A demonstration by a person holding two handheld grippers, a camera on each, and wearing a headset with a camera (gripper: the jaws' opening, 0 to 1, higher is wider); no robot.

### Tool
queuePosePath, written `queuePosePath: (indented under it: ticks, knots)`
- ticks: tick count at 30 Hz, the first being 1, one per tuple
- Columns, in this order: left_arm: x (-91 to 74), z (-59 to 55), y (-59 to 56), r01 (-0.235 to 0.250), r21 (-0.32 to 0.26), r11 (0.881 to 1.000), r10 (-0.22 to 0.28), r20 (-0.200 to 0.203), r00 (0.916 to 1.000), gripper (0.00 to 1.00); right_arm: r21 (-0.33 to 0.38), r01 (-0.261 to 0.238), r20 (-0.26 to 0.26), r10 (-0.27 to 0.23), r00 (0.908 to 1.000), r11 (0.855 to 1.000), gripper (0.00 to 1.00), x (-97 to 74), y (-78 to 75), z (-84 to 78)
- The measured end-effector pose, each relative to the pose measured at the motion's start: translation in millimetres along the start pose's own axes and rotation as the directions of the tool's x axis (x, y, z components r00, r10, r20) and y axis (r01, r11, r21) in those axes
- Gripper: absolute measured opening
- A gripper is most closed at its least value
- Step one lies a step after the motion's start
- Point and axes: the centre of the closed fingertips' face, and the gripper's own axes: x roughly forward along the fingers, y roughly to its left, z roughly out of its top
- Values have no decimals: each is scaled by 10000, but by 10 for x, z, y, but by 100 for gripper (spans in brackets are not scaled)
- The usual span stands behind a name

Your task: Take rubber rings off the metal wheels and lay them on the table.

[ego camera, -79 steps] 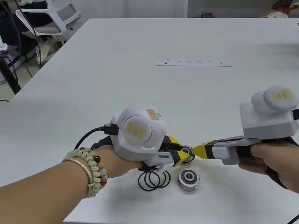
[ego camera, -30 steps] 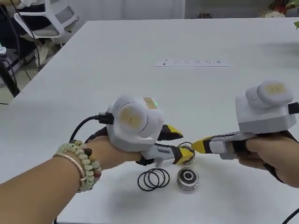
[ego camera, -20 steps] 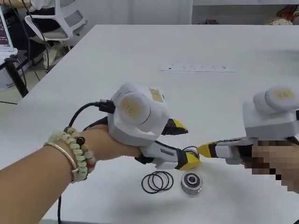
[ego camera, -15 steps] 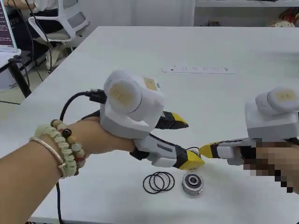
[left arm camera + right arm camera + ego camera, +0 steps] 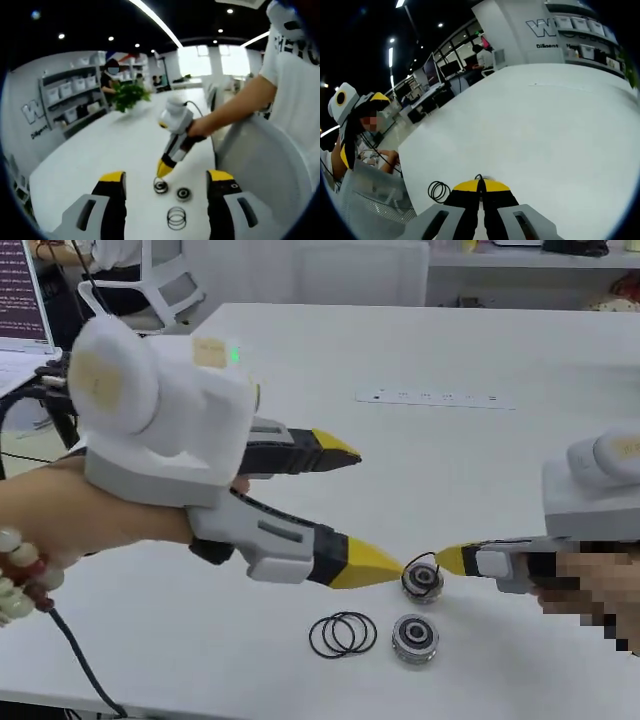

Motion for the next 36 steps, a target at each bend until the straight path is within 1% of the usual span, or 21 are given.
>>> queuePosePath:
  ticks: [1, 3, 6, 7, 8, 12, 15, 17, 19, 22, 24, 25, 27, 30, 32, 34, 36]
  knots:
    - [-36, 2, -3, -56, 29, 10000, 56, -10, 10000, 66, -21, -25, 25, 25, 10000, 10000, 0, -4, 7, 8]
    - [-103, 4, -12, -179, 39, 9998, 179, -31, 9998, 66, -82, 23, 273, -21, 9996, 10000, 0, -26, 7, 64]
    - [-229, -41, -65, -291, 221, 9993, 295, -221, 9993, 68, 84, -8, 524, 4, 9986, 10000, 0, -65, 2, 123]
    - [-258, -65, -68, -351, 270, 9990, 359, -306, 9989, 68, 105, -10, 582, 3, 9983, 9999, 0, -75, 1, 137]
    - [-303, -107, -66, -488, 273, 9984, 500, -475, 9976, 69, 122, -29, 654, 21, 9979, 9999, 0, -90, 6, 154]
    - [-430, -218, -92, -815, 321, 9962, 837, -771, 9935, 72, 153, -121, 889, 107, 9960, 9998, 0, -128, 47, 212]
    - [-476, -301, -135, -977, 287, 9948, 1003, -1057, 9893, 73, 135, -268, 1030, 252, 9944, 9995, 0, -143, 97, 250]
    - [-516, -354, -149, -1100, 180, 9938, 1114, -1104, 9876, 74, 108, -390, 1085, 376, 9934, 9992, 0, -145, 138, 270]
    - [-565, -403, -150, -1276, -66, 9918, 1262, -1073, 9862, 75, 67, -544, 1129, 533, 9922, 9985, 0, -149, 200, 285]
    - [-621, -460, -160, -1492, -438, 9878, 1446, -934, 9851, 77, -45, -782, 1099, 782, 9909, 9969, 0, -139, 285, 293]
    - [-651, -522, -138, -1734, -675, 9825, 1663, -1000, 9810, 77, -76, -927, 1015, 930, 9905, 9957, 0, -127, 332, 284]
    - [-676, -569, -116, -1909, -837, 9780, 1820, -1039, 9778, 77, -128, -1000, 942, 1008, 9904, 9949, 0, -117, 363, 272]
    - [-704, -625, -102, -2075, -1004, 9731, 1967, -1079, 9745, 77, -237, -1184, 816, 1200, 9894, 9927, 0, -100, 426, 252]
    - [-731, -751, -89, -2332, -1224, 9647, 2185, -1221, 9682, 78, -327, -1452, 656, 1471, 9869, 9889, 0, -73, 508, 226]
    - [-716, -849, -105, -2389, -1413, 9607, 2199, -1376, 9658, 78, -431, -1629, 490, 1649, 9851, 9857, 0, -51, 569, 195]
    - [-692, -940, -139, -2367, -1513, 9597, 2131, -1569, 9644, 78, -541, -1777, 298, 1795, 9833, 9826, 0, -29, 621, 156]
    - [-674, -992, -157, -2358, -1584, 9588, 2096, -1657, 9636, 78, -633, -1893, 109, 1904, 9817, 9799, 0, -9, 658, 117]
